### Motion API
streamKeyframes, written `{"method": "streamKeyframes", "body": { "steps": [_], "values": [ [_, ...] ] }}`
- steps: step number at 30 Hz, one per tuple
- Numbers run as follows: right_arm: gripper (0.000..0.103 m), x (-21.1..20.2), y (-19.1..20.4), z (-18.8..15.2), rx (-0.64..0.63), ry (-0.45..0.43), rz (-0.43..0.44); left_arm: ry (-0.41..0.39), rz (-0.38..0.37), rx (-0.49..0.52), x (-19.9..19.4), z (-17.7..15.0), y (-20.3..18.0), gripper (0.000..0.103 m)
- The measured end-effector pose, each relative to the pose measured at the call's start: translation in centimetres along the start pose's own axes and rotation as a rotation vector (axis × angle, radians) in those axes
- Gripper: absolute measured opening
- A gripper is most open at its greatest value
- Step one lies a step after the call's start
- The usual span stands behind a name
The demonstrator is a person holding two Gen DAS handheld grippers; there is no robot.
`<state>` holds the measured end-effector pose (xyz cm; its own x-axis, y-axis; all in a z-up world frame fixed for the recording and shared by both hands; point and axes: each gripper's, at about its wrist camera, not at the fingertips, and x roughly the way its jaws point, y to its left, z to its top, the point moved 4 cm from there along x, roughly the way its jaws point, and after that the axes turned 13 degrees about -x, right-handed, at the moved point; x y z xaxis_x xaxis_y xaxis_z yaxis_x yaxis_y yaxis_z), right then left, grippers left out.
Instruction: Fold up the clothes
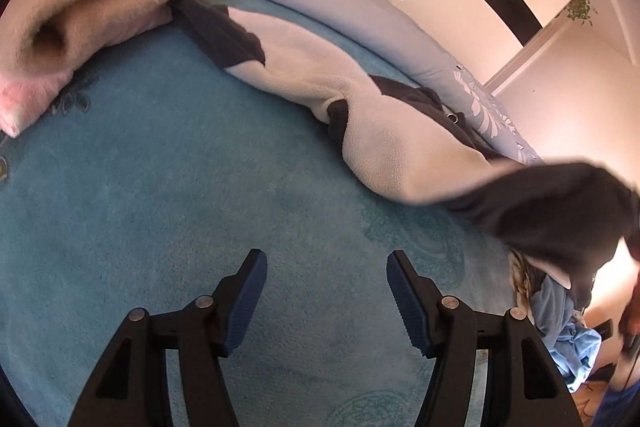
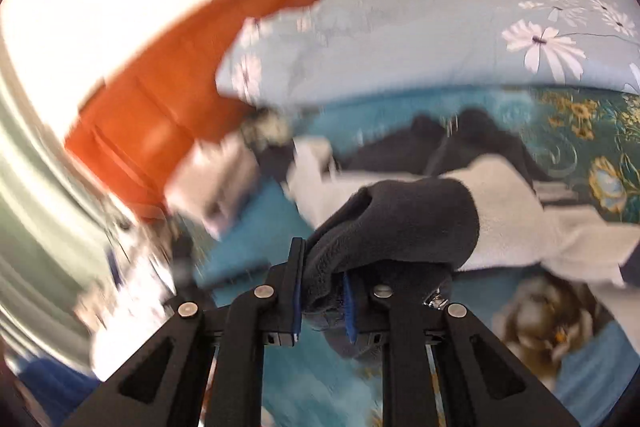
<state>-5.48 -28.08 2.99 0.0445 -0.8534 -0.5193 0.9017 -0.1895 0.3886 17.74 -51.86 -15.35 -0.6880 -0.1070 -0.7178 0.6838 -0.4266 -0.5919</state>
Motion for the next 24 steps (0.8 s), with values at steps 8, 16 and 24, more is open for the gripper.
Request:
{"method": "streamKeyframes", "body": {
  "steps": [8, 16, 24],
  "values": [
    [0.016, -1.5, -17.3, -0.4, 0.39, -0.049, -0.379, 0.068, -0.066, 0.007, 3.4, 1.7, -2.9, 0.067],
    [0.016, -1.4, -18.8, -1.9, 0.358, -0.006, -0.392, 0.109, -0.048, 0.216, 10.1, 4.4, -8.4, 0.065],
    [0.014, -1.3, -16.7, -1.3, 0.238, 0.041, -0.402, 0.007, -0.208, 0.25, 6.7, 6.6, -10.3, 0.014]
  ]
}}
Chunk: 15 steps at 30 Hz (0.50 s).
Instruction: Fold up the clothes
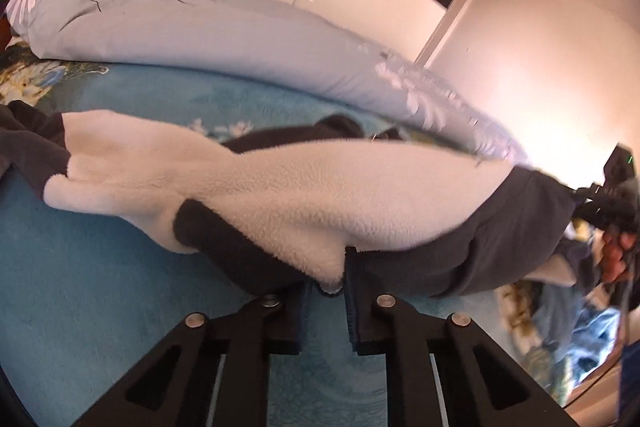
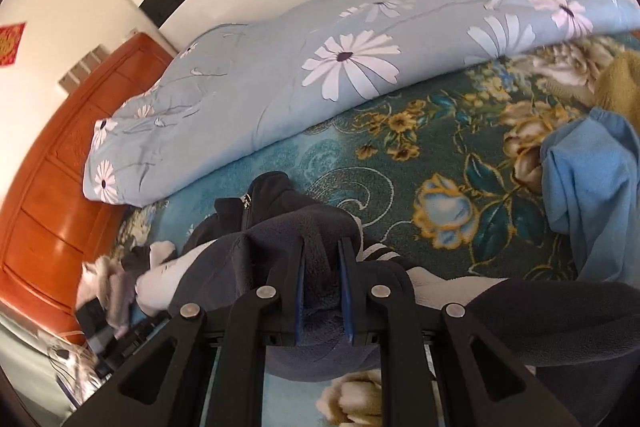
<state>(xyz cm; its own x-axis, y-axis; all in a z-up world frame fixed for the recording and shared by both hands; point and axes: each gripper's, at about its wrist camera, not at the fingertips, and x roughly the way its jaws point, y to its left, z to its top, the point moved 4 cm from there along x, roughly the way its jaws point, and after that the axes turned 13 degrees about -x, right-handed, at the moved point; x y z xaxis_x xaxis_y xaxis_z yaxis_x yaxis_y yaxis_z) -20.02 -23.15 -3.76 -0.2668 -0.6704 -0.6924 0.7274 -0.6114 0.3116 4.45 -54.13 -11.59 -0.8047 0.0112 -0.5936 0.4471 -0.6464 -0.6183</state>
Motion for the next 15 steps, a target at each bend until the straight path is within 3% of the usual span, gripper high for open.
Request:
{"method": "streamKeyframes", "body": {
  "steps": [4, 8, 12, 15],
  "values": [
    [0.013, -3.9, 3.3, 0.0, -0.063, -0.049, 0.092, -0.075, -0.098, -0.048, -4.2, 1.7, 0.2, 0.012],
    [0.012, -9.0, 7.7, 0.0, -0.137, -0.109, 0.182, -0.109, -0.177, -0.03, -9.1, 4.7, -0.7, 0.012],
    [0.012, -11.5, 9.3, 1.3, -0.148, -0.149, 0.246, -0.158, -0.174, -0.034, -11.9, 9.5, -1.9, 0.013],
    [0.012, -9.2, 7.6, 1.9, -0.148, -0.13, 0.16, -0.14, -0.103, -0.013, -9.5, 11.7, -1.8, 0.014]
  ]
}}
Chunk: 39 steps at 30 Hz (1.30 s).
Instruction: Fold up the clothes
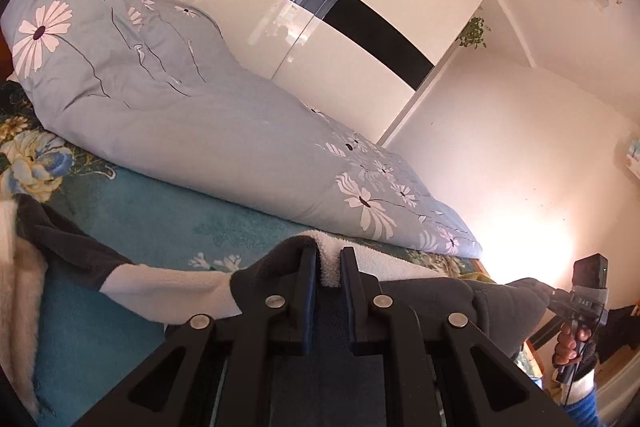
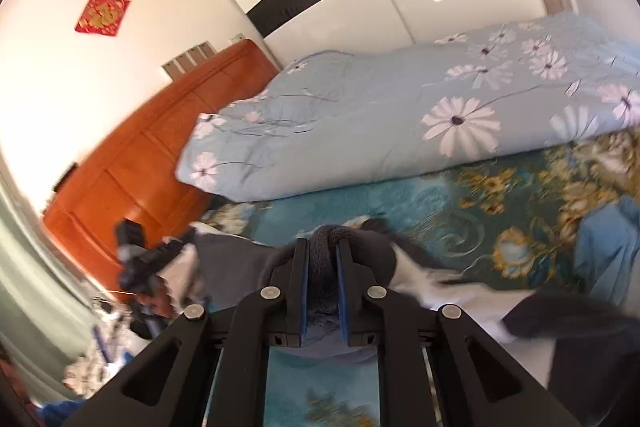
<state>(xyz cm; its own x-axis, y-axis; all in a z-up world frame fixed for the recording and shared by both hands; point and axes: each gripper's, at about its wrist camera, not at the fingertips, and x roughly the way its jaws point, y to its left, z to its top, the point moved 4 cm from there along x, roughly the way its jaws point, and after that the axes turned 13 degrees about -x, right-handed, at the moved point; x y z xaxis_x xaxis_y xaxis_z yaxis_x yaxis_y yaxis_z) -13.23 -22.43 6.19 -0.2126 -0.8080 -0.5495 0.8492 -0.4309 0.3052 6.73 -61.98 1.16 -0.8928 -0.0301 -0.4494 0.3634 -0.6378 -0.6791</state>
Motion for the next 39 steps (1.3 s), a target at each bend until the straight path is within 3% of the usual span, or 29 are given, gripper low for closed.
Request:
{"method": "streamKeyframes", "body": {
  "steps": [3, 6, 10, 15, 16, 18, 20, 23, 27, 32, 34, 36, 39],
  "values": [
    [0.012, 5.1, -3.7, -3.0, 0.092, 0.13, -0.091, 0.08, 0.144, 0.003, 5.1, -1.5, 2.2, 0.012],
    [0.012, 10.0, -7.1, -7.6, 0.215, 0.247, -0.107, 0.16, 0.205, -0.076, 8.5, -4.0, 5.5, 0.012],
    [0.013, 12.3, -9.3, -10.5, 0.284, 0.291, -0.095, 0.181, 0.206, -0.109, 7.9, -7.0, 7.1, 0.01],
    [0.022, 11.3, -8.5, -9.8, 0.196, 0.248, -0.118, 0.141, 0.198, 0.054, 3.6, -9.1, 3.3, 0.015],
    [0.027, 10.9, -8.0, -9.7, 0.166, 0.241, -0.133, 0.15, 0.192, 0.094, 2.8, -10.1, 2.5, 0.017],
    [0.051, 9.8, -6.9, -9.8, 0.127, 0.221, -0.163, 0.191, 0.192, 0.164, 1.6, -12.6, 1.4, 0.037],
    [0.059, 8.6, -5.8, -10.2, 0.105, 0.202, -0.175, 0.267, 0.187, 0.226, 1.5, -15.9, 0.7, 0.052],
    [0.06, 6.9, -4.1, -11.4, 0.117, 0.189, -0.129, 0.359, 0.213, 0.256, 2.5, -19.9, 0.9, 0.056],
    [0.06, 4.8, -2.1, -13.5, 0.139, 0.176, -0.08, 0.391, 0.321, 0.191, 4.2, -22.0, 2.5, 0.056],
    [0.06, 2.7, -0.6, -16.1, 0.138, 0.176, -0.052, 0.334, 0.404, 0.242, 4.3, -23.2, 1.7, 0.054],
    [0.06, 2.0, -0.5, -17.1, 0.153, 0.172, -0.04, 0.31, 0.441, 0.281, 4.2, -23.8, 1.0, 0.046],
    [0.06, 1.7, -0.5, -18.0, 0.18, 0.167, -0.02, 0.295, 0.447, 0.295, 3.8, -24.1, 0.3, 0.021],
    [0.06, 1.3, -0.6, -19.2, 0.223, 0.164, 0.017, 0.284, 0.426, 0.258, 2.9, -24.1, -0.1, 0.019]
  ]
}}
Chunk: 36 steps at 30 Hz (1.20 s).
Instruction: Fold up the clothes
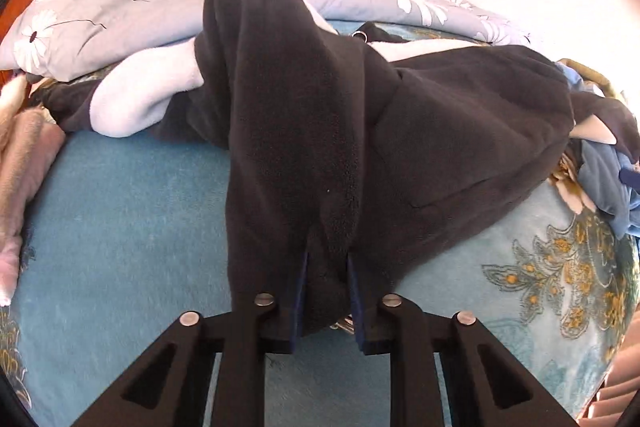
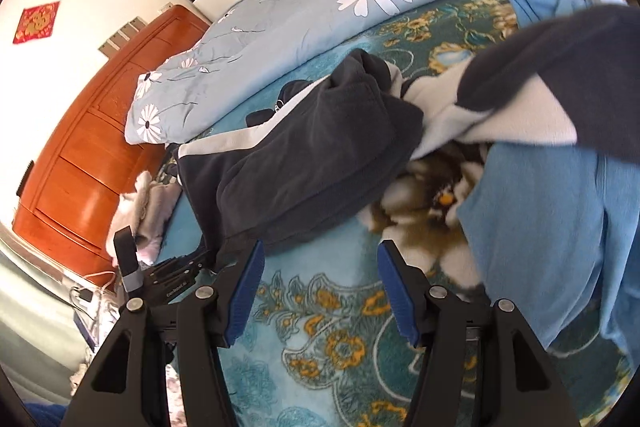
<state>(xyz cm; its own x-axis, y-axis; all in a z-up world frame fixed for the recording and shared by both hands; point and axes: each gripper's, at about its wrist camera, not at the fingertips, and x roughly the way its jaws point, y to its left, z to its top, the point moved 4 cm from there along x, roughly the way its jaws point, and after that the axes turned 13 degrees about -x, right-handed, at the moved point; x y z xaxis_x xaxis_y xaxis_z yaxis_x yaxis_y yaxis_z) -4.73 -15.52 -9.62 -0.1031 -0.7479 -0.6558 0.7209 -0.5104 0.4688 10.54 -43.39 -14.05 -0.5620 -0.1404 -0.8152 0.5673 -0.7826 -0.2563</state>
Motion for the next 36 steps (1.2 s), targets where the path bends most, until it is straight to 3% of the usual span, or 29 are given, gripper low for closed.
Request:
{"method": "streamKeyframes", "body": {
  "steps": [3, 6, 8, 10, 13, 16, 21, 26, 28, 33, 36],
  "values": [
    [0.06, -0.4, -0.1, -1.0, 0.023, -0.004, 0.011, -0.032, -0.108, -0.148, -2.6, 0.5, 2.3, 0.017],
    [0.06, -0.9, -0.2, -1.9, 0.021, -0.01, 0.013, -0.151, -0.21, -0.289, -8.1, 1.9, 5.5, 0.017],
    [0.06, -0.9, -0.4, -2.3, 0.017, -0.003, 0.013, -0.237, -0.219, -0.353, -11.5, 2.8, 7.9, 0.01],
    [0.06, -0.5, -0.6, -2.6, 0.035, -0.004, 0.029, -0.286, -0.201, -0.397, -13.6, 3.4, 10.3, 0.011],
    [0.06, 1.1, -0.9, -2.8, 0.067, -0.008, 0.087, -0.277, -0.112, -0.434, -13.1, 3.5, 12.9, 0.011],
    [0.06, 3.2, -1.0, -3.1, 0.068, 0.007, 0.091, -0.218, -0.097, -0.481, -10.9, 2.3, 14.6, 0.011],
    [0.06, 4.9, -0.6, -4.1, 0.048, 0.044, 0.126, -0.156, -0.174, -0.596, -8.8, 0.2, 17.7, 0.011],
    [0.06, 4.8, 0.7, -3.8, -0.11, 0.051, 0.064, -0.125, -0.237, -0.577, -8.2, -0.5, 17.8, 0.014],
    [0.06, 4.5, 1.6, -3.6, -0.154, 0.043, 0.095, -0.122, -0.242, -0.538, -8.5, -0.6, 17.2, 0.019],
    [0.06, 3.8, 3.7, -3.6, -0.281, 0.033, 0.154, -0.127, -0.277, -0.448, -8.5, -0.6, 17.1, 0.057],
    [0.06, 5.3, 4.1, -3.8, -0.308, 0.079, 0.122, -0.084, -0.23, -0.363, -7.1, -0.5, 16.4, 0.06]
  ]
}}
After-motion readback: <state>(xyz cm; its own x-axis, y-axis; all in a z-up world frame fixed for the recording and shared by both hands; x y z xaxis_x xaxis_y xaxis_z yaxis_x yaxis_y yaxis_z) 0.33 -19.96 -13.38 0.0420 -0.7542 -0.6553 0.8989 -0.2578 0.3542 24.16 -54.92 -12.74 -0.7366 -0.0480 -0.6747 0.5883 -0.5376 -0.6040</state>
